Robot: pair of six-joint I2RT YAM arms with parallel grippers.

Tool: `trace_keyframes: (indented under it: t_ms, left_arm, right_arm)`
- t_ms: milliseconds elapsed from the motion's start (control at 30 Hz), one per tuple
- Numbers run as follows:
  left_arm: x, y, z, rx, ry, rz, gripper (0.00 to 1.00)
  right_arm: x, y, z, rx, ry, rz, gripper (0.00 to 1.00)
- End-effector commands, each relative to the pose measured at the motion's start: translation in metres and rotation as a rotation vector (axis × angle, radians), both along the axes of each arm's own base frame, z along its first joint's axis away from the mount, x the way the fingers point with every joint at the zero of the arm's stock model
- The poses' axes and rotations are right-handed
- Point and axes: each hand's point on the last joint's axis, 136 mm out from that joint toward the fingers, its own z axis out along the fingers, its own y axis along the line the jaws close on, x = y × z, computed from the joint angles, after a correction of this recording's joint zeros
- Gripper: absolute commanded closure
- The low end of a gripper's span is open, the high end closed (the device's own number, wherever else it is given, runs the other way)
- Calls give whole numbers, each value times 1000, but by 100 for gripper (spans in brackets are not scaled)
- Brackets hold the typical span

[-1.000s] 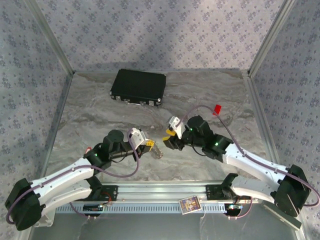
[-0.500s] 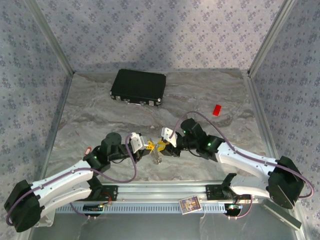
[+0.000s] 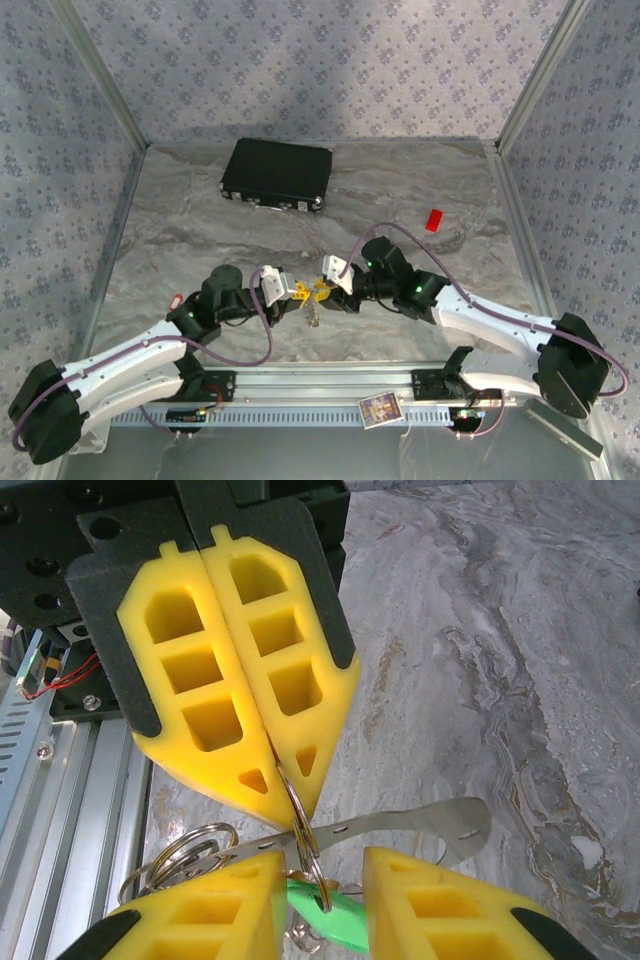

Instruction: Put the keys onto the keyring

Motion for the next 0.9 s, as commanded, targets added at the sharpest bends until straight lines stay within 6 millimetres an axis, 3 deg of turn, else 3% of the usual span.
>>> trace_keyframes:
  t_ms: [0, 867]
  left_arm:
    - [-6, -4, 15, -48, -48, -41, 100]
    - [-10, -6, 23, -74, -46, -64, 100]
  right_arm:
    - [-2, -5, 3, -7, -16, -8, 73]
    - [-6, -3, -7, -51, 7, 1, 99]
